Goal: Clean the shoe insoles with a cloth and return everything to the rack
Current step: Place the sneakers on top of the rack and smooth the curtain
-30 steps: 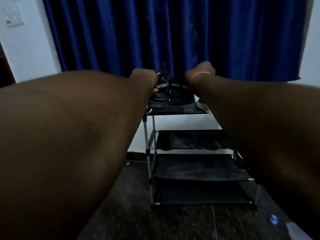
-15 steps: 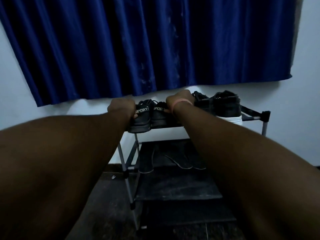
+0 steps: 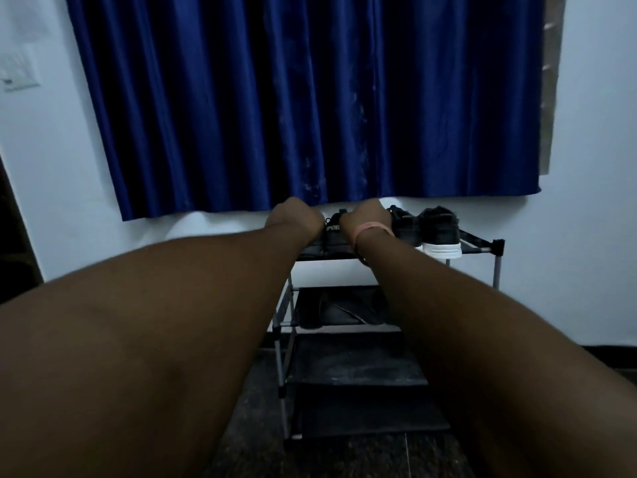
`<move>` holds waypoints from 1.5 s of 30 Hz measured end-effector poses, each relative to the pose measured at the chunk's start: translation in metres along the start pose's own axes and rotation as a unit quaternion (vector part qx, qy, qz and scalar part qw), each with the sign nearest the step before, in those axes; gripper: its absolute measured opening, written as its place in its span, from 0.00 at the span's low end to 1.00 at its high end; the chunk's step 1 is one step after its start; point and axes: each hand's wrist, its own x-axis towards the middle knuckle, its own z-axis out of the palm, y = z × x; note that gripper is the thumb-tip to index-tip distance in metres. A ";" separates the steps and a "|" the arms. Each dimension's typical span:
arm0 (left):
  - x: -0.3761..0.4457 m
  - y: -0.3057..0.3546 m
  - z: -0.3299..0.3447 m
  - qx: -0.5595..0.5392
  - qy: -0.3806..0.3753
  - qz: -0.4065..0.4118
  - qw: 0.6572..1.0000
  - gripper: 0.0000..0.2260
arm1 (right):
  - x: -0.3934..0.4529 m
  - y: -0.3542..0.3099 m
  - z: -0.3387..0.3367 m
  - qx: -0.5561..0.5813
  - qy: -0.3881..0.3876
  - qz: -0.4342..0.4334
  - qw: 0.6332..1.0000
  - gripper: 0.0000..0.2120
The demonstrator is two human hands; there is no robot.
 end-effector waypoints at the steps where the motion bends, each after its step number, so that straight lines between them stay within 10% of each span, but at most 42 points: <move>1: -0.008 -0.002 0.001 0.009 -0.001 0.015 1.000 0.13 | -0.010 -0.001 -0.002 -0.013 -0.003 -0.015 1.000 0.11; 7: -0.053 -0.025 0.025 0.023 -0.006 0.132 0.991 0.14 | -0.051 0.031 0.004 -0.079 -0.013 -0.105 0.991 0.11; 16: 0.062 0.028 0.066 0.152 0.213 0.229 0.937 0.24 | 0.071 0.009 -0.015 -0.253 0.073 -0.369 0.891 0.12; 30: 0.192 0.134 0.079 0.179 0.120 0.207 0.954 0.29 | 0.211 0.009 -0.042 -0.351 0.117 -0.319 0.873 0.17; 45: 0.273 0.149 0.043 0.177 0.257 0.221 0.924 0.30 | 0.283 -0.078 -0.026 -0.326 0.195 -0.307 0.873 0.29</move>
